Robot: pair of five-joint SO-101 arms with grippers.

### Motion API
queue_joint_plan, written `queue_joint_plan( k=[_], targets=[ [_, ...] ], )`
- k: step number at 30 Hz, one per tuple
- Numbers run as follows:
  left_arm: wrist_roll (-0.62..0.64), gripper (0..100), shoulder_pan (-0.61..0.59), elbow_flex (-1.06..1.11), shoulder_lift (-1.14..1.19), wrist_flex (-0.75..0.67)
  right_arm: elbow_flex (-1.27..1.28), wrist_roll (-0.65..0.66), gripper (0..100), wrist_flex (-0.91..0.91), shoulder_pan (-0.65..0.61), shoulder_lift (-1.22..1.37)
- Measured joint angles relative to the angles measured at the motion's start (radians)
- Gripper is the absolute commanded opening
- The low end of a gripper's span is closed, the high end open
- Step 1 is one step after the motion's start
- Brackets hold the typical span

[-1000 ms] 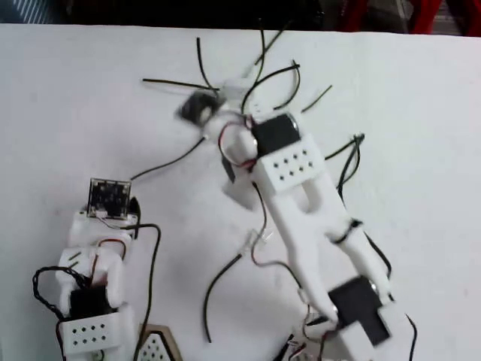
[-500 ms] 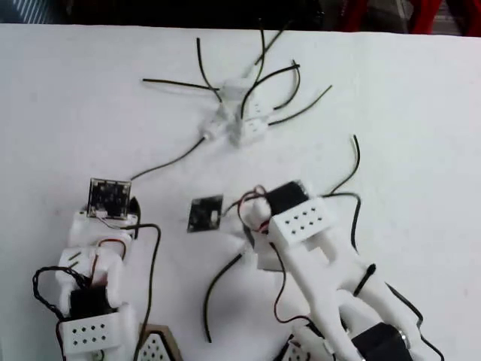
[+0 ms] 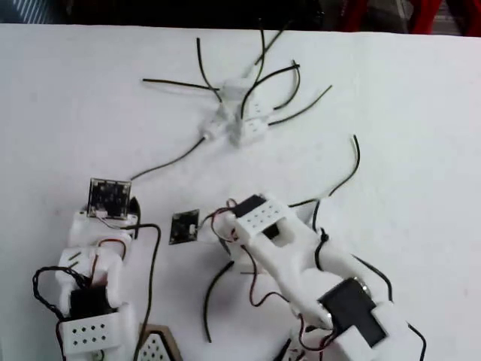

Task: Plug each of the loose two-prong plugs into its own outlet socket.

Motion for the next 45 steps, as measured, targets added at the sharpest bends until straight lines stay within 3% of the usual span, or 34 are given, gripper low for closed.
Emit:
queue_joint_plan(
  k=[3,10,14,19,22,25,30,45],
  targets=[
    [0.000,20,0.000,0.000,0.000,0.000,-0.011,0.000,0.5,-0.037,0.038,0.043],
    [0.000,20,0.000,0.000,0.000,0.000,-0.008,-0.020,1.7,-0.055,0.109,-0.020],
    [0.000,20,0.000,0.000,0.000,0.000,0.006,-0.187,1.7,-0.044,0.155,-0.157],
    [0.000,20,0.000,0.000,0.000,0.000,0.006,-0.489,1.7,-0.043,0.186,-0.325],
    [0.000,20,0.000,0.000,0.000,0.000,0.006,-0.674,1.7,-0.043,0.198,-0.351],
    [0.000,20,0.000,0.000,0.000,0.000,0.006,-0.772,3.6,-0.043,0.196,-0.344],
    [0.000,20,0.000,0.000,0.000,0.000,0.006,-0.809,13.9,-0.043,0.196,-0.235],
    [0.000,20,0.000,0.000,0.000,0.000,0.005,-0.812,13.9,-0.035,0.244,-0.169]
  ],
)
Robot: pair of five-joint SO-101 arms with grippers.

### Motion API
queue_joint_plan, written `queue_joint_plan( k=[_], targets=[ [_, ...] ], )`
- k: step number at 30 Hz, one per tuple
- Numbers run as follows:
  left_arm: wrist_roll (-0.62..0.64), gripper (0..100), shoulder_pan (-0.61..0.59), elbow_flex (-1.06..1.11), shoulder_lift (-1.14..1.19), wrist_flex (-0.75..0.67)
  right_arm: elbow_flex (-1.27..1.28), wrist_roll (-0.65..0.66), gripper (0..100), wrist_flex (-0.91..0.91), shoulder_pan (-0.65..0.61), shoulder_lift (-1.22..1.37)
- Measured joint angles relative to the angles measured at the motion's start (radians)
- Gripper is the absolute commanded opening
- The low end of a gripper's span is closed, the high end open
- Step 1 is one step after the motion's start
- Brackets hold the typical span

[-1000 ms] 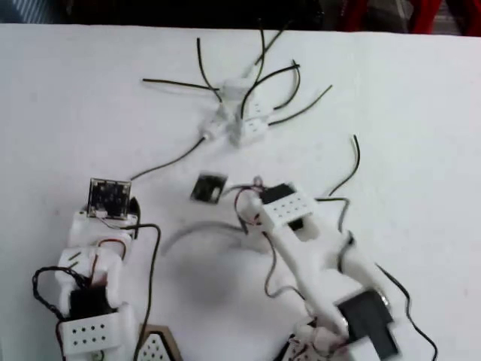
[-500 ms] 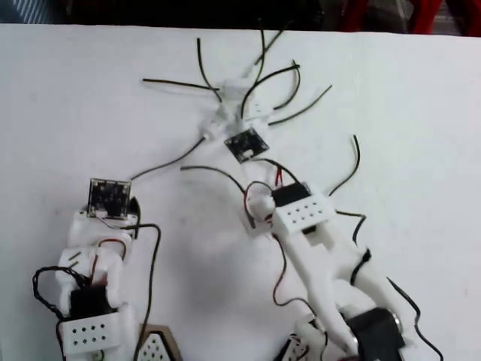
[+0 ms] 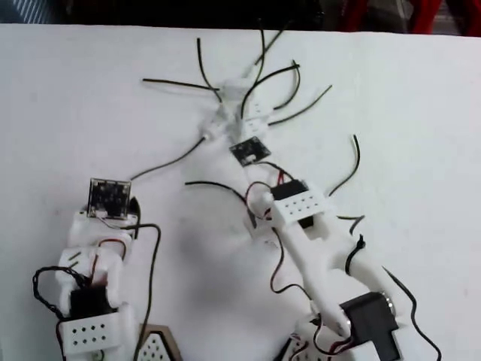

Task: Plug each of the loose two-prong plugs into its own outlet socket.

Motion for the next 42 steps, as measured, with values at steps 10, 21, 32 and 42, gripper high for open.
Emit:
queue_joint_plan(
  k=[10,21,32,42],
  targets=[
    [0.000,20,0.000,0.000,0.000,0.000,0.000,0.034,13.8,0.037,0.049,0.006],
    [0.000,20,0.000,0.000,0.000,0.000,0.023,-0.009,13.1,0.041,-0.043,0.005],
    [0.000,20,0.000,0.000,0.000,0.000,0.021,-0.014,12.2,0.041,-0.051,0.005],
    [0.000,20,0.000,0.000,0.000,0.000,-0.075,-0.014,12.3,0.163,-0.068,0.020]
  ],
)
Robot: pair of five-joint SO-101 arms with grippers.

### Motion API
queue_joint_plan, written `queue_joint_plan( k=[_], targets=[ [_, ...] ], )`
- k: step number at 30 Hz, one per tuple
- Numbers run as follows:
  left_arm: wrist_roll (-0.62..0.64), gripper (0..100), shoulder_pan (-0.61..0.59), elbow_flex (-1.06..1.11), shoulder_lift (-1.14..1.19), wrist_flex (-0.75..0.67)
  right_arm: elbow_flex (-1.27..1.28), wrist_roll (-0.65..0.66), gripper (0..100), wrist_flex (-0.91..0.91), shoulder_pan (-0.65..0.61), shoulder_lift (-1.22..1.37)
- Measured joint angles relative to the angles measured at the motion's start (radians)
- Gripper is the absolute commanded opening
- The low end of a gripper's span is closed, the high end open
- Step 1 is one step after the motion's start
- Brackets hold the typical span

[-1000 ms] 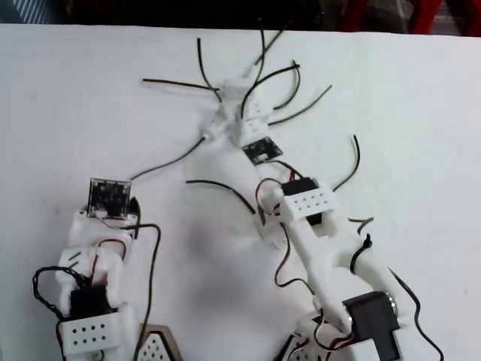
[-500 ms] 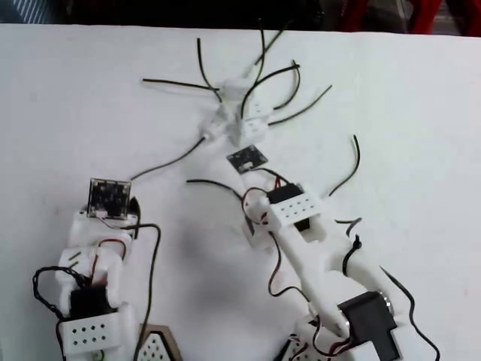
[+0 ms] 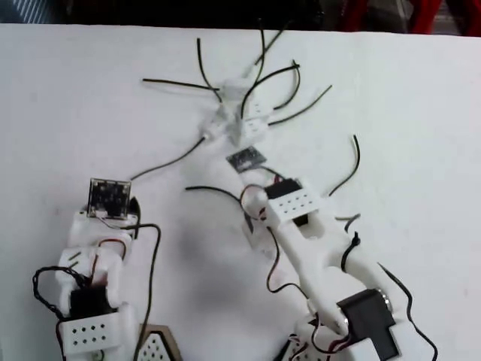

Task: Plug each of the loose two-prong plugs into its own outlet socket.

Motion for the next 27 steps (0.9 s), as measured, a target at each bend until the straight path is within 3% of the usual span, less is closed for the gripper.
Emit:
queue_joint_plan(
  k=[14,27],
  targets=[
    [0.000,20,0.000,0.000,0.000,0.000,-0.005,0.000,12.5,0.068,-0.072,0.012],
    [0.000,20,0.000,0.000,0.000,0.000,0.118,0.000,12.5,-0.055,-0.057,-0.003]
  ],
)
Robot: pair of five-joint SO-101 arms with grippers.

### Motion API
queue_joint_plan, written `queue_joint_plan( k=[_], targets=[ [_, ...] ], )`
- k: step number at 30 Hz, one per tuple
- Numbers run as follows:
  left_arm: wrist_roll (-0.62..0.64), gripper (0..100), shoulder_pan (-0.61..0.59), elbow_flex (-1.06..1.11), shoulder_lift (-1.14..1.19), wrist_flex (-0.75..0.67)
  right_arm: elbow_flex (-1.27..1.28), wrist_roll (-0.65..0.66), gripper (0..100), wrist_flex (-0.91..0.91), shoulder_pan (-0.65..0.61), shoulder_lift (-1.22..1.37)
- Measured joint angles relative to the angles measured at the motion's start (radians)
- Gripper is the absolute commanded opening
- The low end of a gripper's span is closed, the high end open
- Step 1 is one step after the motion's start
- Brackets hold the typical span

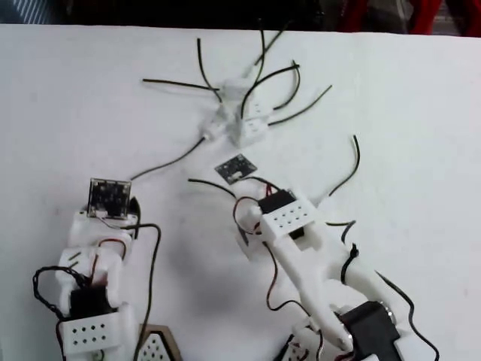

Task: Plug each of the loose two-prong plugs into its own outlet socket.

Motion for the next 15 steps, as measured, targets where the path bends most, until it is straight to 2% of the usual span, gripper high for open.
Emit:
queue_joint_plan(
  k=[8,15],
  targets=[
    [0.000,20,0.000,0.000,0.000,0.000,0.011,0.114,12.4,-0.028,0.112,0.018],
    [0.000,20,0.000,0.000,0.000,0.000,0.014,0.137,11.8,-0.029,0.127,0.020]
  ],
)
